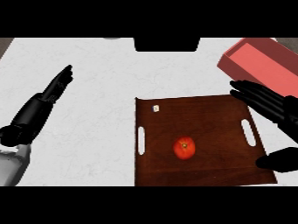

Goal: Pick the tomato from the tray and place it in the cardboard box

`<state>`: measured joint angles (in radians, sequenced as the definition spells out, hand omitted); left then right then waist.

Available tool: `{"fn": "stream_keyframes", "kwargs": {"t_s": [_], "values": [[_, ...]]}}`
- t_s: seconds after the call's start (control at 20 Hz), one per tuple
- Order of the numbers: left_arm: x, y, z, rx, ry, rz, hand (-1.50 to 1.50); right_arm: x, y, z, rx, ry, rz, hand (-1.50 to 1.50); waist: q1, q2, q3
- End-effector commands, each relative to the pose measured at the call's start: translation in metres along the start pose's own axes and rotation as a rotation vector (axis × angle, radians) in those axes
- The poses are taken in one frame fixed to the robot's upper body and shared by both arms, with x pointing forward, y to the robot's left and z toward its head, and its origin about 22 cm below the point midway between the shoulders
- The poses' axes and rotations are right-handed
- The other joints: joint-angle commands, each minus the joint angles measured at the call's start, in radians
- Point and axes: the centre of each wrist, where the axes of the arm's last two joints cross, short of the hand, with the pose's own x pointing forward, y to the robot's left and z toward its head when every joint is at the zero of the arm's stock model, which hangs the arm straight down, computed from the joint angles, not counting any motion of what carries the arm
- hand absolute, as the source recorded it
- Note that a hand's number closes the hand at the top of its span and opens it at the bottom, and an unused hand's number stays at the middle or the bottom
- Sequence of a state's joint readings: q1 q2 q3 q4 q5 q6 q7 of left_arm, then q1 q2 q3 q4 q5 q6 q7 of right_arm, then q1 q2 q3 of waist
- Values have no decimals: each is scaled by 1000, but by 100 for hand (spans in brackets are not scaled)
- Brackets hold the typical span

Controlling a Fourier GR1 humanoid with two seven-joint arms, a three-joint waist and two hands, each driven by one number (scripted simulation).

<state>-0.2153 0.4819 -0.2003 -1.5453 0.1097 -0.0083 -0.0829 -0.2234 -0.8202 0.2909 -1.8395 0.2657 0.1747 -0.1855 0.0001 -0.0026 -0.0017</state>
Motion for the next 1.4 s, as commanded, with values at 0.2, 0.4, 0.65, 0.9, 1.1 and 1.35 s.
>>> {"fn": "stream_keyframes", "kwargs": {"t_s": [0.2, 0.4, 0.65, 0.9, 1.1, 1.35], "values": [[5, -14, -4, -4, -16, -2, 0, 84, 23, -25, 279, 59, 214, -150, 12, -1, -1], [-12, -6, -4, -14, 5, -7, 0, 115, 27, -37, 311, 130, 319, -150, 7, 1, -1], [-7, -7, -7, 0, 3, -6, 0, 127, 57, -45, 393, 225, 322, -150, 4, 2, 1], [-10, 4, -4, -11, -9, -6, 0, 142, 75, -59, 441, 262, 284, -150, 2, 2, 1], [5, -9, 5, 0, -15, -16, 0, 124, 78, -78, 463, 284, 303, -150, 6, 2, 2], [8, 11, -5, -24, -1, -4, 0, 140, 100, -63, 392, 313, 385, -150, 1, 1, 2]]}}
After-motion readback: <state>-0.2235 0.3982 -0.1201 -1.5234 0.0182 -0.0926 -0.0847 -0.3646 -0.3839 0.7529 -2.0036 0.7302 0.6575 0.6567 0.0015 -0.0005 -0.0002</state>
